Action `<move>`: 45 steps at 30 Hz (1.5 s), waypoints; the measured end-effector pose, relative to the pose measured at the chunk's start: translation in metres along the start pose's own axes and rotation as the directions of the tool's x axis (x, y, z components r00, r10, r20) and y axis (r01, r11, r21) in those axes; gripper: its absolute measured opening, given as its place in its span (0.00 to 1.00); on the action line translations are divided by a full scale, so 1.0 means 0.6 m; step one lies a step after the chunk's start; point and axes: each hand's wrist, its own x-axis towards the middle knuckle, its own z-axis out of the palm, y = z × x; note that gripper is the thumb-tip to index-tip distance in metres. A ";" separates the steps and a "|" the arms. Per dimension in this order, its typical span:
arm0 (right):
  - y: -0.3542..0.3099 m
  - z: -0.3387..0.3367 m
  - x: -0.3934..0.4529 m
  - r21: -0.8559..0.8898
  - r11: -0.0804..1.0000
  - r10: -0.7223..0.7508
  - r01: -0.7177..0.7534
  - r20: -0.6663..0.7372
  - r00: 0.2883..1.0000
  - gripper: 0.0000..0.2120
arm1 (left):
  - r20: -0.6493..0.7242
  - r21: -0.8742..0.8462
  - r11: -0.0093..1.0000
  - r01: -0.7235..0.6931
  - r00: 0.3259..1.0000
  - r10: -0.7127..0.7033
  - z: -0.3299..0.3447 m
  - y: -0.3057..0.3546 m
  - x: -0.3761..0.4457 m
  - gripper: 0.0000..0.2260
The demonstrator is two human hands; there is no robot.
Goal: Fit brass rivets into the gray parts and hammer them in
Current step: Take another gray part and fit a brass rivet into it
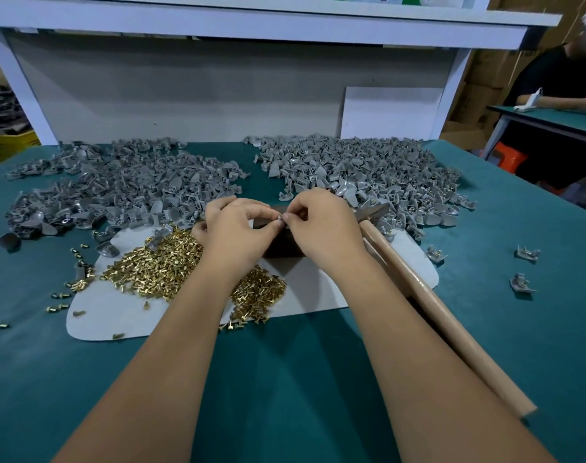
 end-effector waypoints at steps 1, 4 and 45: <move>-0.002 0.002 0.000 -0.017 1.000 0.004 -0.004 -0.014 1.000 0.05 | -0.005 -0.003 1.000 0.003 1.000 -0.003 0.000 0.001 0.000 0.12; -0.006 0.005 0.000 0.012 0.999 0.045 -0.044 -0.036 0.998 0.08 | -0.010 0.007 1.000 0.004 1.000 -0.004 -0.001 0.001 0.000 0.12; -0.010 0.041 -0.009 -0.492 0.870 -0.046 -0.022 -0.126 0.991 0.19 | -0.032 0.040 0.998 0.052 0.998 -0.051 0.000 0.003 -0.003 0.10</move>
